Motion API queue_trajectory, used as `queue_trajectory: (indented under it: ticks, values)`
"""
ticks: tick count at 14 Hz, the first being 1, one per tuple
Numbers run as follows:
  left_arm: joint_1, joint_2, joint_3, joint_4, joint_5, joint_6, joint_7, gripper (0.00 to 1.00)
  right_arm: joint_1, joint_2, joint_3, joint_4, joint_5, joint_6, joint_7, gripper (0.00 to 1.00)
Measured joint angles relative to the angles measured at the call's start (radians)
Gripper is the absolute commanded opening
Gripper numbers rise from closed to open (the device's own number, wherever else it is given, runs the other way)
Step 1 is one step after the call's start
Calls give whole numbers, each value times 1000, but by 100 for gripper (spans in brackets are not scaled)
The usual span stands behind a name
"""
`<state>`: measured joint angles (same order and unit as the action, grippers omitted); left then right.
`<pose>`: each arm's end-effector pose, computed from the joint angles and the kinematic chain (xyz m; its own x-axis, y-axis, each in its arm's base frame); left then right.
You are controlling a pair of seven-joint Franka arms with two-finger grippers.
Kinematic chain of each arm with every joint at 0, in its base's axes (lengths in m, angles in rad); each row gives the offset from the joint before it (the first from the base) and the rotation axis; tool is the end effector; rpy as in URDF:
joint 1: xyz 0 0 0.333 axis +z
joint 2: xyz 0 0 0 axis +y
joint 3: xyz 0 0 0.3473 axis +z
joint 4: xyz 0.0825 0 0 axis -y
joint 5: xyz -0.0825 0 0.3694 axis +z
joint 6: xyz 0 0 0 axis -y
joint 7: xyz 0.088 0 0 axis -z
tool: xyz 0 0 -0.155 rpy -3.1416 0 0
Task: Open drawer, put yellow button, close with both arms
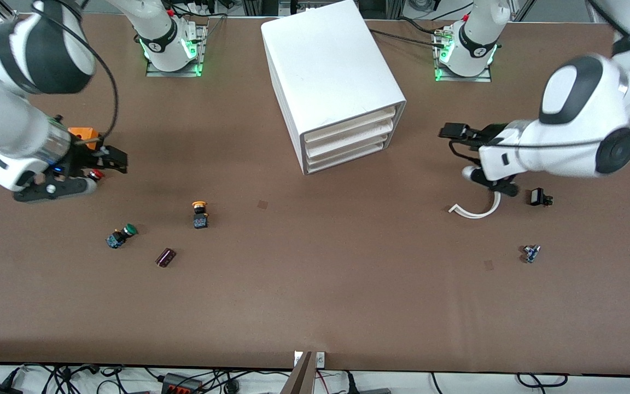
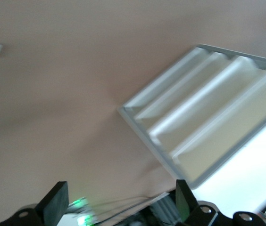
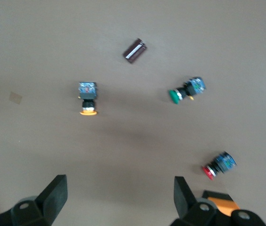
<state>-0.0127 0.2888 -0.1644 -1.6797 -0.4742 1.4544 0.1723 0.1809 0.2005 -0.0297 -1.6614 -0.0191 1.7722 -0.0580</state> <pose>0.5375 -0.1646 0.4193 0.8437 -0.3715 -0.3874 -0.1211 -0.8348 0.5370 0.5947 0.0892 0.4677 0.9733 0.2108 -0.0908 0.2134 -0.9768 0.0190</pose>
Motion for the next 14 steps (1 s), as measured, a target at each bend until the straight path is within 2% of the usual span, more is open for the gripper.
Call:
queue_trajectory:
  ticks: [4, 6, 8, 11, 12, 13, 14]
  values:
    - [6, 68, 0, -126, -294, 89, 236, 100, 73, 84, 1, -3, 9, 119, 5, 100]
    - [1, 69, -1, -229, -432, 141, 402, 100, 90, 138, 1, -4, 62, 172, 6, 100]
    - [-1, 69, -1, -312, -511, 175, 537, 86, 104, 194, 1, -3, 92, 223, 6, 100]
    - [-1, 69, -17, -382, -585, 182, 641, 82, 114, 269, 1, -3, 98, 262, 6, 100]
    - [-2, 69, -34, -412, -633, 184, 674, 78, 114, 307, 1, -2, 98, 291, 6, 100]
    - [-2, 69, -42, -430, -668, 185, 703, 72, 114, 327, 1, -2, 98, 307, 6, 100]
    - [-3, 69, -49, -450, -694, 187, 733, 60, 114, 348, 1, -3, 98, 323, 6, 100]
